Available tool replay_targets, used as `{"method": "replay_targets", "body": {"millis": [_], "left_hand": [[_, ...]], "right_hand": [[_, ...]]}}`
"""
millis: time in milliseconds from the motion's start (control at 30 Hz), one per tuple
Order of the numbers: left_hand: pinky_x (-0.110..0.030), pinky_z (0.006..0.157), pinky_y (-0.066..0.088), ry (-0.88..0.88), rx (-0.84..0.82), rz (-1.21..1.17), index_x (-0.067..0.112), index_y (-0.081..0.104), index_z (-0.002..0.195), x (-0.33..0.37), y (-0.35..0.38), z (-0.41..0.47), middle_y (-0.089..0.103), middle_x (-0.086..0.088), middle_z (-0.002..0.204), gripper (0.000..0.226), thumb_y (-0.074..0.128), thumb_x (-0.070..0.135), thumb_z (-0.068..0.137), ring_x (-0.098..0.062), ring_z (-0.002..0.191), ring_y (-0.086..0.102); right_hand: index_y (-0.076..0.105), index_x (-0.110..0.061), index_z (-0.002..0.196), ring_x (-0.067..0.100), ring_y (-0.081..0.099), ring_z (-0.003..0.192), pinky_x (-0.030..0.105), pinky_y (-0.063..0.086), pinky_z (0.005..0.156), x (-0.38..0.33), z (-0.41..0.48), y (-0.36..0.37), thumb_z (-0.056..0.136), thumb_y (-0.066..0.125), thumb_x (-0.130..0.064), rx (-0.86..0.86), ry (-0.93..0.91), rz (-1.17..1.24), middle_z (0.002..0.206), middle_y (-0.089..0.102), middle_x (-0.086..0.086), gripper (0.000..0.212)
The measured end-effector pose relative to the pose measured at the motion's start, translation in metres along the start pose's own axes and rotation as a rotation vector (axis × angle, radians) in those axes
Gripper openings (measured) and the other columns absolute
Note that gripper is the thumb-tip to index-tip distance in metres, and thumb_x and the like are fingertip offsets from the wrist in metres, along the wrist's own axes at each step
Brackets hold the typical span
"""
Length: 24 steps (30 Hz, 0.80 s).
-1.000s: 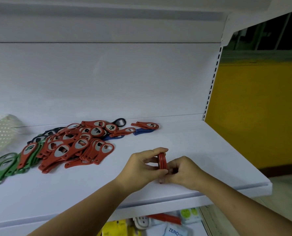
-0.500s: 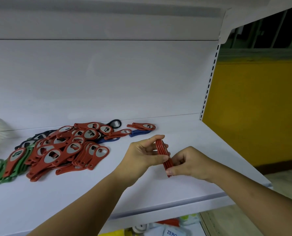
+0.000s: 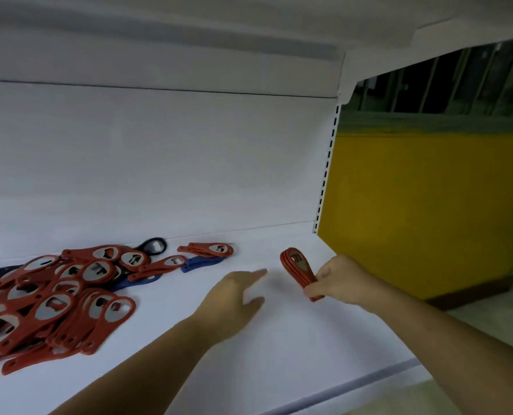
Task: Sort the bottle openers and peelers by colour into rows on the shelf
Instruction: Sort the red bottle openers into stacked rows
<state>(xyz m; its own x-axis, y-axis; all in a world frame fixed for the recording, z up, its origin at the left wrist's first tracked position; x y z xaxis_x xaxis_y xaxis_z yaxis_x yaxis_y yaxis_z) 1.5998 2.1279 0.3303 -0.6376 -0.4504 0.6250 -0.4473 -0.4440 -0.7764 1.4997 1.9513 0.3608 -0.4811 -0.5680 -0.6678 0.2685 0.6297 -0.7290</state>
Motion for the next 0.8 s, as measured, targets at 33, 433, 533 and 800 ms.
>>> {"method": "replay_targets", "body": {"millis": [33, 433, 533, 800], "left_hand": [[-0.019, 0.111, 0.023, 0.026, 0.008, 0.166, 0.036, 0.036, 0.143, -0.005, 0.005, 0.0, 0.038, 0.011, 0.147, 0.049, 0.051, 0.033, 0.096, -0.007, 0.136, 0.034], [-0.008, 0.101, 0.019, 0.023, 0.113, 0.224, 0.032, 0.048, 0.137, -0.025, 0.014, 0.011, 0.041, 0.015, 0.143, 0.04, 0.047, 0.033, 0.097, 0.0, 0.129, 0.037], [-0.006, 0.1, 0.017, 0.048, 0.131, 0.216, 0.032, 0.049, 0.136, -0.024, 0.013, 0.012, 0.043, 0.016, 0.141, 0.039, 0.047, 0.03, 0.097, 0.002, 0.129, 0.037], [-0.004, 0.098, 0.017, 0.059, 0.133, 0.207, 0.033, 0.052, 0.133, -0.025, 0.014, 0.015, 0.044, 0.017, 0.138, 0.037, 0.049, 0.028, 0.096, 0.003, 0.126, 0.038]], "right_hand": [[0.056, -0.014, 0.045, 0.01, 0.041, 0.042, 0.019, 0.027, 0.044, 0.009, 0.012, -0.008, 0.062, 0.081, -0.02, 0.033, 0.04, -0.043, 0.044, 0.043, -0.003, 0.031], [0.055, -0.01, 0.066, 0.016, 0.049, 0.052, 0.02, 0.034, 0.044, 0.028, 0.129, -0.04, 0.062, 0.078, -0.017, 0.148, 0.199, -0.304, 0.06, 0.054, 0.004, 0.024], [0.056, -0.009, 0.072, 0.018, 0.053, 0.057, 0.019, 0.036, 0.045, 0.027, 0.146, -0.036, 0.061, 0.077, -0.017, 0.156, 0.229, -0.378, 0.065, 0.055, 0.004, 0.025], [0.054, -0.008, 0.081, 0.025, 0.059, 0.079, 0.022, 0.038, 0.052, 0.026, 0.162, -0.037, 0.065, 0.076, -0.021, 0.176, 0.21, -0.483, 0.084, 0.058, 0.008, 0.03]]}}
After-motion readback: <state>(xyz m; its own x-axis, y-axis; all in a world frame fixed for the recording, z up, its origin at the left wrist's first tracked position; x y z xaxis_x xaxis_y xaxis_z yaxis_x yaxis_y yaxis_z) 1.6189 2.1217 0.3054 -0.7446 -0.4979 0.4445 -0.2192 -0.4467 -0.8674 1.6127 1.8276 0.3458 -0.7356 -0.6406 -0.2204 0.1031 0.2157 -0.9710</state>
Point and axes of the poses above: each hand's wrist, its own z-axis towards the middle knuckle, its own y-axis out of the palm, x = y × z, the point moved 6 cm from there along z, towards the middle knuckle
